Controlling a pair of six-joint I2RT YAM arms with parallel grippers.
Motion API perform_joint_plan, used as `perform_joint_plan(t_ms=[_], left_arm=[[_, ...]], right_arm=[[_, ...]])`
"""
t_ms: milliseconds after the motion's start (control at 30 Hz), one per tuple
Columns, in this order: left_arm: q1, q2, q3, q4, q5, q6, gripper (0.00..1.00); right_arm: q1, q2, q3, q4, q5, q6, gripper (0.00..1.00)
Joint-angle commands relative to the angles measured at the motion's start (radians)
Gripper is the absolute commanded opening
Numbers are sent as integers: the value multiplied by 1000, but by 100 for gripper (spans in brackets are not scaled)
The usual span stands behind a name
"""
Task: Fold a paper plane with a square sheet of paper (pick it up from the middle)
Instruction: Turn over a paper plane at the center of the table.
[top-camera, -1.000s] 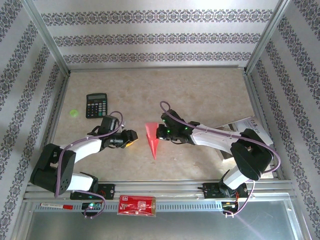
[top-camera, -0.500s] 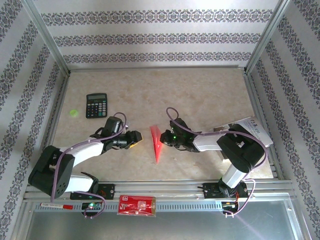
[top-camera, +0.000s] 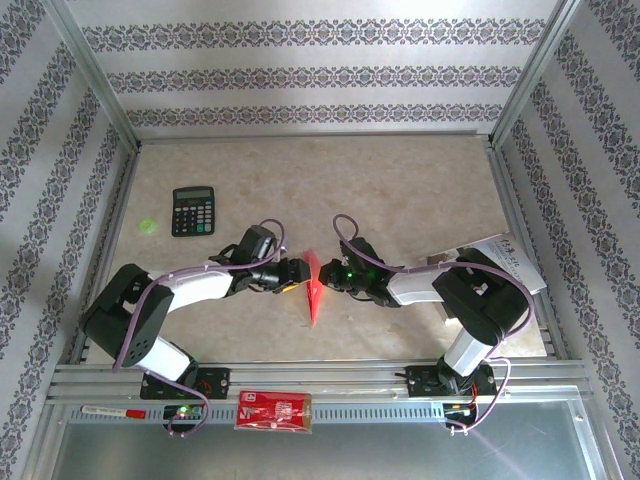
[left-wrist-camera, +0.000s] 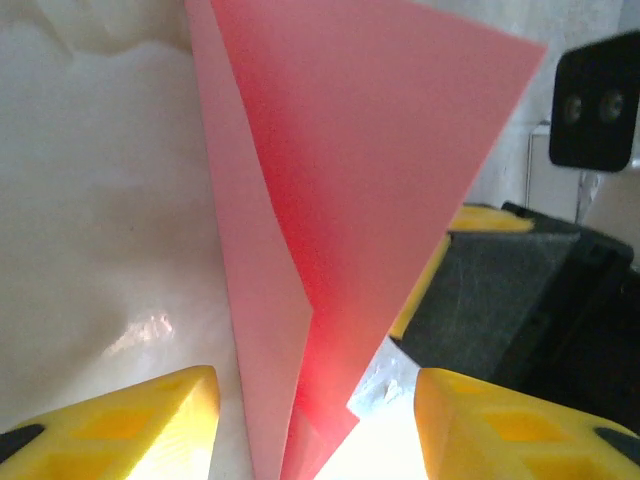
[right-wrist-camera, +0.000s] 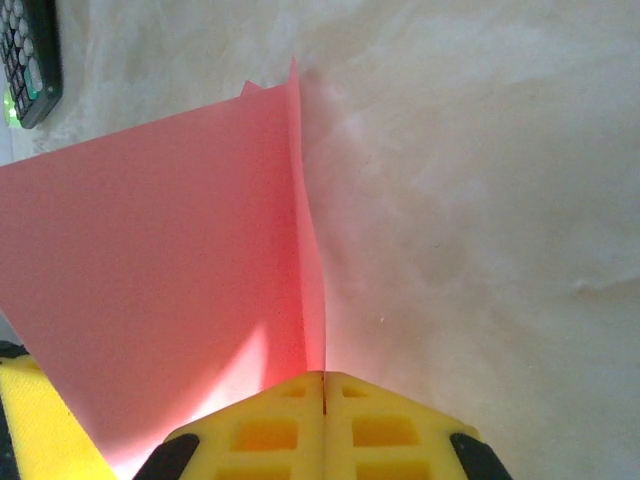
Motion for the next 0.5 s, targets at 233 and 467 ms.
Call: perform_joint_plan(t_ms=[233, 467], left_arm=[[-4, 41, 29, -54, -44, 36, 38], [-3, 78, 54, -62, -45, 52, 34]], right_arm=[[-5, 7, -20, 33, -5, 17, 0], [-5, 6, -18, 32, -4, 17, 0]])
